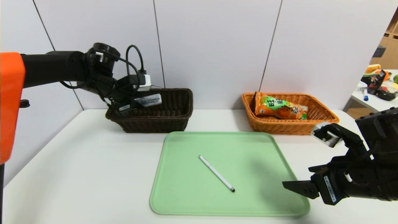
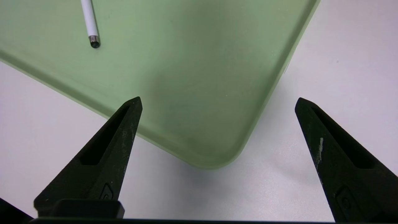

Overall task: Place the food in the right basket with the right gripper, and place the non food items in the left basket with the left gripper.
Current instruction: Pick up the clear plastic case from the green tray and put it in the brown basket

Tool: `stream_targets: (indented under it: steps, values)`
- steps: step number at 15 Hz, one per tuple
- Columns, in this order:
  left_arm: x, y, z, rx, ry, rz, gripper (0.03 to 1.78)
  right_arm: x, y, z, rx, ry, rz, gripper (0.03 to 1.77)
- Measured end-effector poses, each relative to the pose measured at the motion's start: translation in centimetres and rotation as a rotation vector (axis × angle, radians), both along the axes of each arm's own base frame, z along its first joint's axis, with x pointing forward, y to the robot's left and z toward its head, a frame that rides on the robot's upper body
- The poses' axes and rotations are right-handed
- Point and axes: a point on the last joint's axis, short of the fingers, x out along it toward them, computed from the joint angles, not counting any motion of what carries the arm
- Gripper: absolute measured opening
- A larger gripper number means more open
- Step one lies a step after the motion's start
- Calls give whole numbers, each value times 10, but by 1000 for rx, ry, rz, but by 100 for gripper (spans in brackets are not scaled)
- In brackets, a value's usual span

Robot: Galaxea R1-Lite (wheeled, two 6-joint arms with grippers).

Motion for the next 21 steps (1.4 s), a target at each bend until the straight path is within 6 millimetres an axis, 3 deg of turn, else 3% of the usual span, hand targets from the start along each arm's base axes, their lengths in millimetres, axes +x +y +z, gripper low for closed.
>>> stream_targets:
  steps: [4,7,15,20,21]
  values:
    - [13,-2,-23,-3,41,1,55,2,1,-5,2,-5,0,169]
    - [17,-2,-30,-7,55,3,55,4,1,-6,2,-4,0,169]
    - [21,-12,-16,-202,40,101,55,8,3,-9,2,-6,0,169]
    - [17,-16,-10,-223,41,97,55,9,3,-7,3,-11,0,169]
    - [16,-16,-10,-222,44,96,67,9,3,-7,4,-10,0,169]
